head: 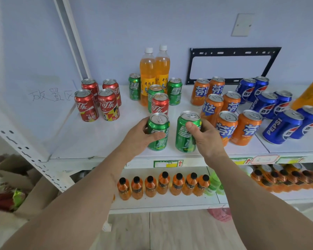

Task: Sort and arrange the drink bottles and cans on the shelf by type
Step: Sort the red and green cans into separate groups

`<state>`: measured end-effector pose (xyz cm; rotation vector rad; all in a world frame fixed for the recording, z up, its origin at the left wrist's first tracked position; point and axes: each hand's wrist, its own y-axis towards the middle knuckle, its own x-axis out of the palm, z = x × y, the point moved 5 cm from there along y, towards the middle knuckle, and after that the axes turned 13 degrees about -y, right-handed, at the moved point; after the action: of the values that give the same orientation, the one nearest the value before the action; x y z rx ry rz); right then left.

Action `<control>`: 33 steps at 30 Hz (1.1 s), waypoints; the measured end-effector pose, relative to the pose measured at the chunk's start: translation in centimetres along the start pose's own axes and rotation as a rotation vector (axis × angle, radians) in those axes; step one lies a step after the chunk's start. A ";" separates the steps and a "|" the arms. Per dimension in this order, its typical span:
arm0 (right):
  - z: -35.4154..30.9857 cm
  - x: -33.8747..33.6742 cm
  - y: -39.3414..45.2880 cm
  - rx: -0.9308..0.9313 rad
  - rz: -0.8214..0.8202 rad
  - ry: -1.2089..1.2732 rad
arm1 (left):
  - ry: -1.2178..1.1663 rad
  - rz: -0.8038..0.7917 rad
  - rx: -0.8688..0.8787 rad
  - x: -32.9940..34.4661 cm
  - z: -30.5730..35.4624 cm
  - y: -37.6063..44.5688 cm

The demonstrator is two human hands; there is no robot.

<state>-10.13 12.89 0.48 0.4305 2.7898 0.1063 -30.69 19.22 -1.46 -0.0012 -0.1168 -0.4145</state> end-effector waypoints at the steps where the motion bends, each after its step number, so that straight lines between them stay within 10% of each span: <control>1: 0.1 0.2 0.1 0.001 -0.008 -0.007 | -0.003 -0.005 -0.002 0.0 0.0 0.0; 13: 1.7 1.8 1.5 0.072 -0.070 -0.025 | 0.060 -0.003 -0.047 -0.9 0.1 0.2; 22: -1.3 0.5 1.4 0.036 -0.014 -0.212 | 0.740 0.433 0.254 -1.8 6.4 -1.3; 33: -11.8 -0.5 5.8 -0.201 -0.036 -0.937 | 1.425 0.292 0.580 1.7 12.9 0.8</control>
<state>-11.78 17.96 12.54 0.2740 1.8428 0.1313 -30.31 19.62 11.58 0.8268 1.1606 -0.0049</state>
